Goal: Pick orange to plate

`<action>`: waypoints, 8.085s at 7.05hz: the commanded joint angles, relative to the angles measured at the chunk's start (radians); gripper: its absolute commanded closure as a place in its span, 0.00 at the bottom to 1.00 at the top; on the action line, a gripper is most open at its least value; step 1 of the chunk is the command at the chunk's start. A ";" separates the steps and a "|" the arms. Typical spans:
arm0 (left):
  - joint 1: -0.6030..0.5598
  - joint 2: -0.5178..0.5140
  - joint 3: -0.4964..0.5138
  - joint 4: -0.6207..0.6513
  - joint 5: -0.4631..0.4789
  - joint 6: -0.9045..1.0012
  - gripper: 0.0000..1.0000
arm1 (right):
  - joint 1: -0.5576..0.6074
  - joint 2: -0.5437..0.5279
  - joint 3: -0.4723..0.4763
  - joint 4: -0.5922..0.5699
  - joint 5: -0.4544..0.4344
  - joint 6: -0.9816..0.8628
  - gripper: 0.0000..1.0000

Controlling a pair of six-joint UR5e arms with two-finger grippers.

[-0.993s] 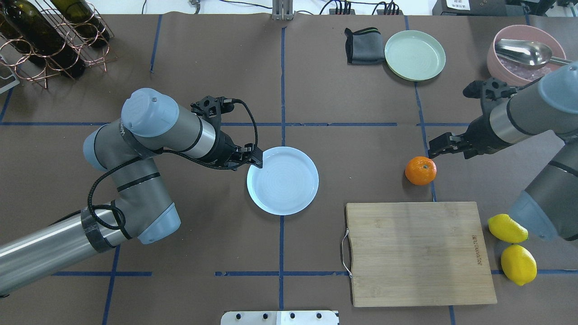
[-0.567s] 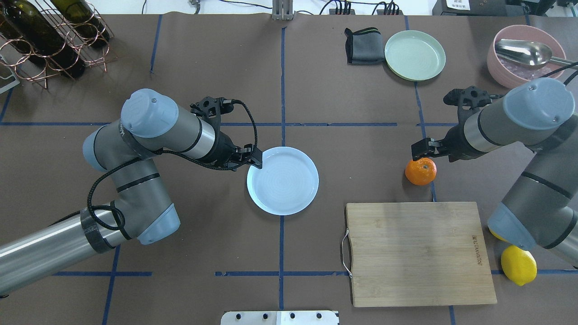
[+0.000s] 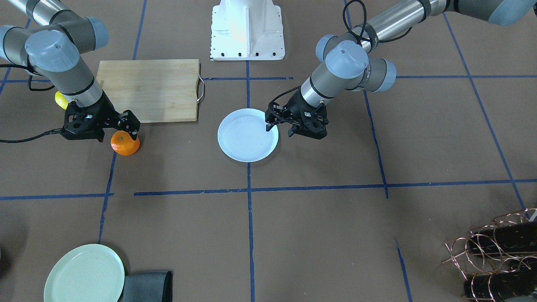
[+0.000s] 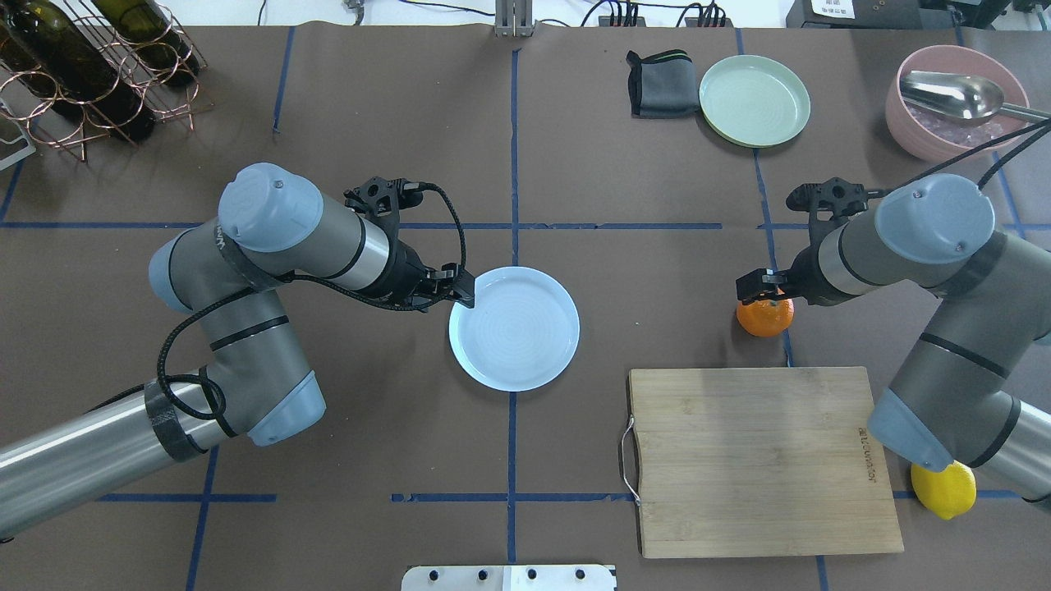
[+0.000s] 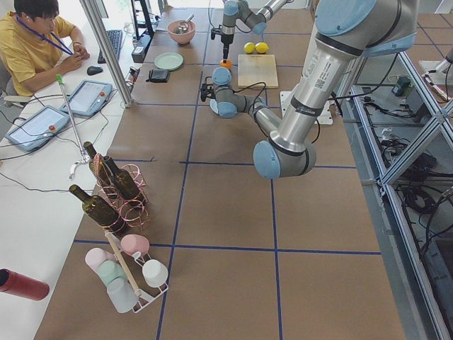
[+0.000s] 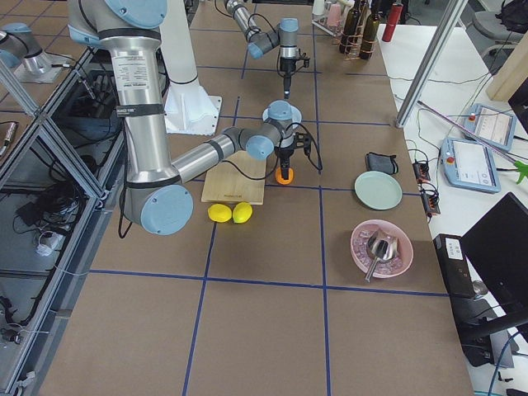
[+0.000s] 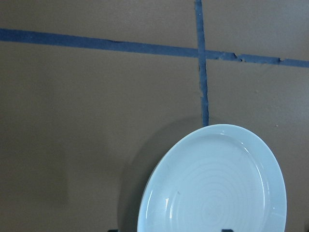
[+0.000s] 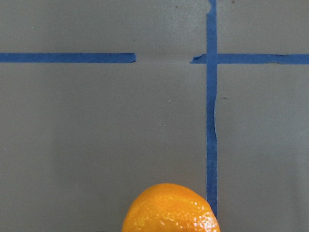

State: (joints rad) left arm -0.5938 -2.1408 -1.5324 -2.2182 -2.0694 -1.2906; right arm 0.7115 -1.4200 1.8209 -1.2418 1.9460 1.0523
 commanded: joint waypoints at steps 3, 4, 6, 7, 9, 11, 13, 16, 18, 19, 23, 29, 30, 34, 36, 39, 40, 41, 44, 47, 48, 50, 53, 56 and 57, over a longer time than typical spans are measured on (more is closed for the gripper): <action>-0.001 0.001 -0.002 0.000 0.000 0.001 0.23 | -0.012 0.047 -0.060 -0.011 0.002 0.000 0.00; -0.001 0.001 -0.002 0.000 0.000 0.001 0.23 | -0.012 0.046 -0.061 -0.013 0.002 0.000 0.00; -0.001 0.001 -0.009 0.000 0.002 -0.003 0.23 | -0.012 0.049 -0.083 -0.013 0.002 0.000 0.00; -0.001 0.001 -0.011 0.000 0.002 -0.003 0.23 | -0.013 0.053 -0.083 -0.015 0.005 0.000 0.19; -0.001 0.001 -0.015 0.002 0.002 -0.004 0.21 | -0.012 0.047 -0.083 -0.016 0.008 0.003 0.96; 0.000 0.001 -0.020 0.000 0.002 -0.006 0.20 | -0.010 0.058 -0.069 -0.016 0.013 0.017 1.00; -0.003 0.008 -0.047 0.002 0.000 -0.006 0.20 | -0.015 0.180 -0.066 -0.080 0.022 0.133 1.00; -0.032 0.133 -0.227 0.003 -0.006 -0.003 0.20 | -0.143 0.490 -0.176 -0.171 -0.024 0.441 1.00; -0.050 0.212 -0.300 0.003 -0.006 -0.004 0.20 | -0.187 0.582 -0.267 -0.166 -0.078 0.503 1.00; -0.050 0.219 -0.299 0.003 -0.006 -0.004 0.20 | -0.202 0.590 -0.294 -0.163 -0.082 0.502 1.00; -0.050 0.217 -0.292 0.003 -0.006 -0.004 0.19 | -0.239 0.636 -0.371 -0.130 -0.116 0.505 0.86; -0.058 0.222 -0.301 0.003 -0.006 -0.003 0.18 | -0.173 0.604 -0.285 -0.136 -0.028 0.497 0.00; -0.078 0.258 -0.319 0.003 -0.009 0.007 0.17 | -0.118 0.473 -0.137 -0.136 0.075 0.493 0.00; -0.278 0.439 -0.321 0.006 -0.128 0.408 0.17 | 0.219 -0.039 0.112 -0.125 0.370 0.009 0.00; -0.479 0.518 -0.258 0.023 -0.204 0.763 0.17 | 0.421 -0.187 0.077 -0.140 0.401 -0.397 0.00; -0.769 0.523 -0.218 0.334 -0.224 1.291 0.16 | 0.610 -0.224 -0.056 -0.146 0.413 -0.769 0.00; -0.843 0.491 -0.218 0.500 -0.225 1.429 0.16 | 0.649 -0.224 -0.070 -0.186 0.412 -0.841 0.00; -0.880 0.483 -0.218 0.611 -0.228 1.473 0.16 | 0.702 -0.215 -0.077 -0.250 0.412 -0.920 0.00; -0.880 0.541 -0.218 0.689 -0.327 1.473 0.01 | 0.737 -0.149 -0.071 -0.397 0.410 -0.943 0.00; -0.880 0.547 -0.197 0.687 -0.331 1.475 0.01 | 0.737 -0.142 -0.068 -0.406 0.412 -0.943 0.00; -0.880 0.547 -0.192 0.686 -0.331 1.473 0.01 | 0.737 -0.145 -0.068 -0.406 0.412 -0.943 0.00; -0.880 0.547 -0.190 0.686 -0.348 1.473 0.00 | 0.737 -0.155 -0.071 -0.407 0.412 -0.945 0.00; -0.877 0.561 -0.183 0.666 -0.376 1.473 0.00 | 0.737 -0.155 -0.060 -0.404 0.413 -0.945 0.00; -0.876 0.558 -0.189 0.644 -0.442 1.472 0.00 | 0.737 -0.145 -0.063 -0.400 0.410 -0.953 0.00; -0.876 0.559 -0.180 0.632 -0.442 1.467 0.00 | 0.737 -0.134 -0.052 -0.401 0.409 -0.953 0.00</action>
State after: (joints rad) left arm -1.4699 -1.5828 -1.7200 -1.5709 -2.5033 0.1790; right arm 1.4481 -1.5647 1.7610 -1.6417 2.3565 0.1009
